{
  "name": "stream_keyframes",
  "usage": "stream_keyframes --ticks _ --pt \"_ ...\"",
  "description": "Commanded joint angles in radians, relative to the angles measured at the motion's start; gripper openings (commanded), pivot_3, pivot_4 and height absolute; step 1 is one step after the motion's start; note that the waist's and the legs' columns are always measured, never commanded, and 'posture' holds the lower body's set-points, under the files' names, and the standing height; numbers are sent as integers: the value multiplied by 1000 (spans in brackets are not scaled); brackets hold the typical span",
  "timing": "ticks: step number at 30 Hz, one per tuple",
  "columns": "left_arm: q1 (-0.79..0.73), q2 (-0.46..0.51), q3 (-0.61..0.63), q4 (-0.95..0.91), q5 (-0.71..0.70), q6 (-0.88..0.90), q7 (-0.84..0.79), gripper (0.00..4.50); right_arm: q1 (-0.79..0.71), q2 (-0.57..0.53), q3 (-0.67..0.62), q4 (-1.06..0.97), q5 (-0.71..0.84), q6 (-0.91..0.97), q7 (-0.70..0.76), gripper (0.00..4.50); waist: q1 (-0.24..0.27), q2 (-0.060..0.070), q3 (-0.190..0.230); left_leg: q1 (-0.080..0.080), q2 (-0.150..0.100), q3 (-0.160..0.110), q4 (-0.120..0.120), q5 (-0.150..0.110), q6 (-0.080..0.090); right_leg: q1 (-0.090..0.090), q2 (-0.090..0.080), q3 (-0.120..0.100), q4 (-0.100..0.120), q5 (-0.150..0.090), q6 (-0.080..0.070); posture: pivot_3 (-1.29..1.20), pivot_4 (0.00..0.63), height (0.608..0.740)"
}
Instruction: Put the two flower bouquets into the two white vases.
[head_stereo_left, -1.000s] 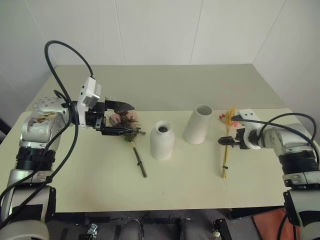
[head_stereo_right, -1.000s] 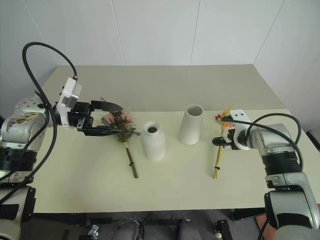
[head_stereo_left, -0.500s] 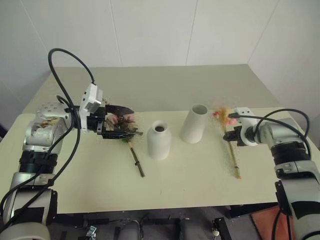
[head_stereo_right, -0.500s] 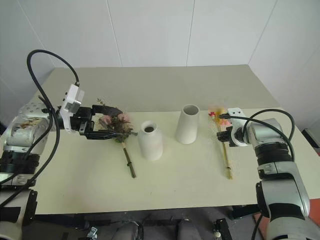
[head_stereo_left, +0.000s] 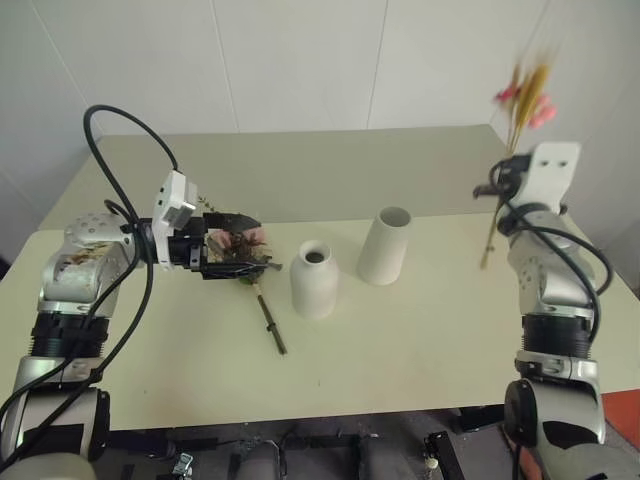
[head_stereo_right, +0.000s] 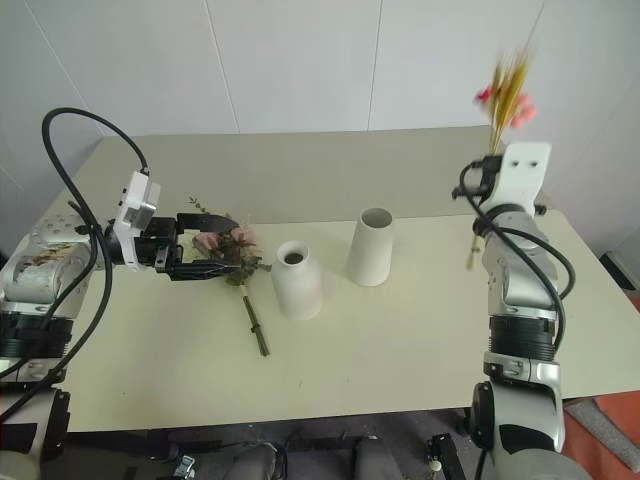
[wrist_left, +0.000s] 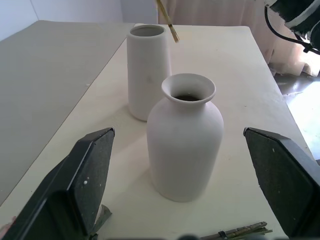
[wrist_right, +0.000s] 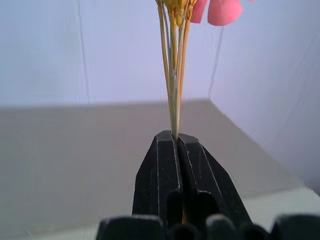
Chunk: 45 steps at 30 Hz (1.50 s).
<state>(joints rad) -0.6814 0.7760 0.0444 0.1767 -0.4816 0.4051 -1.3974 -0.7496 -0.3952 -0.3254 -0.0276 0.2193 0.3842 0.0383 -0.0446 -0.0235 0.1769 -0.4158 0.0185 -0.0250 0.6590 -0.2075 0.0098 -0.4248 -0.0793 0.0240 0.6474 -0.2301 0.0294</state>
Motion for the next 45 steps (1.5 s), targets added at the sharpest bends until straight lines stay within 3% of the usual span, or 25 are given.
stream_keyframes --ticks 1,8,14,31,34,40,43,45 --pt "15 12 44 -50 -33 20 23 4500 -24 43 -54 -124 87 -78 -2 29 1 0 0 0 0 0 0 0 0 0 0 0 0 0 0 0 150 740" --pt "48 12 57 -81 -51 38 60 4500 -131 115 -25 -184 207 -36 -4 29 1 1 0 3 1 0 0 3 -3 1 2 1 1 2 -2 0 150 740" --pt "78 9 69 -102 -59 42 89 4500 -146 193 39 -158 206 -62 -2 29 0 1 0 5 4 0 0 3 -3 1 5 2 1 4 -5 0 150 740" --pt "126 17 93 -150 -77 62 135 4500 16 255 144 -140 163 -118 61 29 2 1 1 5 5 1 0 3 -3 1 5 2 0 4 -5 0 150 740" --pt "128 17 96 -148 -80 61 141 4500 52 258 153 -134 166 -136 90 706 2 1 1 5 5 1 0 3 -3 1 5 2 0 4 -5 0 150 740" --pt "146 3 102 -141 -78 109 223 4500 150 236 189 -234 155 -87 119 2728 2 1 1 5 5 1 0 3 -3 1 5 2 0 4 -5 0 150 740" --pt "158 -15 70 -193 -5 300 462 4500 328 125 221 -384 103 -9 158 3709 13 1 1 5 5 1 -1 3 -3 1 5 2 0 4 -5 0 150 740" --pt "164 -30 61 -243 22 410 585 4500 398 73 218 -450 102 33 164 3928 17 1 1 4 4 1 -1 3 -3 2 4 2 -1 0 1 0 150 740"
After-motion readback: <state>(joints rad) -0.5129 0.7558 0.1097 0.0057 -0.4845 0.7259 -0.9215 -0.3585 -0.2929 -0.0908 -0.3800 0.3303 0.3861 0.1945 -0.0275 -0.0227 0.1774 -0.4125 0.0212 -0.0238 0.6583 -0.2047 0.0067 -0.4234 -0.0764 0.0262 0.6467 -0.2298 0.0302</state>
